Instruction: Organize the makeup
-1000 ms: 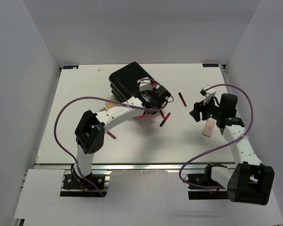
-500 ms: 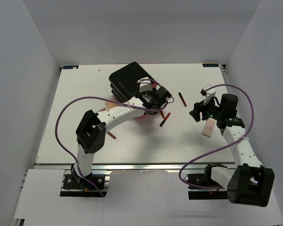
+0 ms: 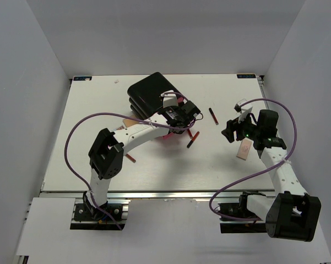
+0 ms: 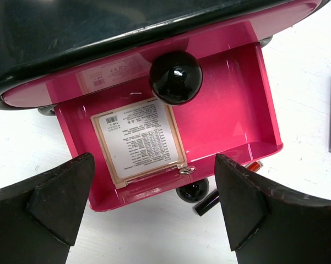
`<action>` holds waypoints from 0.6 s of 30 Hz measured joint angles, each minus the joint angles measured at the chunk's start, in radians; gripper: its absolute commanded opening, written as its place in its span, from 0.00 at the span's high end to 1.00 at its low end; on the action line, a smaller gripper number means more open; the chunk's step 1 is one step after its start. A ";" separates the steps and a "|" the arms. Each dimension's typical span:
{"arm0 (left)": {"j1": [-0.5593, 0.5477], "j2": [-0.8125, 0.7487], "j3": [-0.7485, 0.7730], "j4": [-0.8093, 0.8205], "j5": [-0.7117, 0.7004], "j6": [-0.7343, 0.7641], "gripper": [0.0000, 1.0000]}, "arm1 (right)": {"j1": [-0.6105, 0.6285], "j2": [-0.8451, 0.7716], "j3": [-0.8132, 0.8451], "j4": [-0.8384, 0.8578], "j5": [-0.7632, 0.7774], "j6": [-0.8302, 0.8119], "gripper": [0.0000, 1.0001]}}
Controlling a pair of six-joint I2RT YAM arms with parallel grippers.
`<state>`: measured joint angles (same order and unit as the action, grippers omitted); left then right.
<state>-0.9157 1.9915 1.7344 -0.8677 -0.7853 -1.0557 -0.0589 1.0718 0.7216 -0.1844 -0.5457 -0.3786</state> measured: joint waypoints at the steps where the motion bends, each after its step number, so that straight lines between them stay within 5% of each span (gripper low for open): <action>1: 0.000 -0.001 0.000 0.000 0.000 0.002 0.02 | 0.000 0.000 0.000 0.000 0.001 -0.001 0.29; 7: 0.000 -0.055 0.019 0.013 0.020 0.071 0.02 | 0.000 0.001 0.000 -0.026 0.058 -0.018 0.26; 12: 0.038 -0.291 -0.093 0.147 0.102 0.180 0.02 | -0.001 0.099 0.045 -0.119 0.262 -0.009 0.19; 18: 0.368 -0.695 -0.375 0.267 0.224 0.192 0.02 | -0.006 0.300 0.175 -0.293 0.560 0.161 0.18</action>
<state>-0.5480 1.2961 1.3590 -0.6006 -0.5613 -0.8642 -0.0647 1.3716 0.8970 -0.4774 0.0147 -0.2173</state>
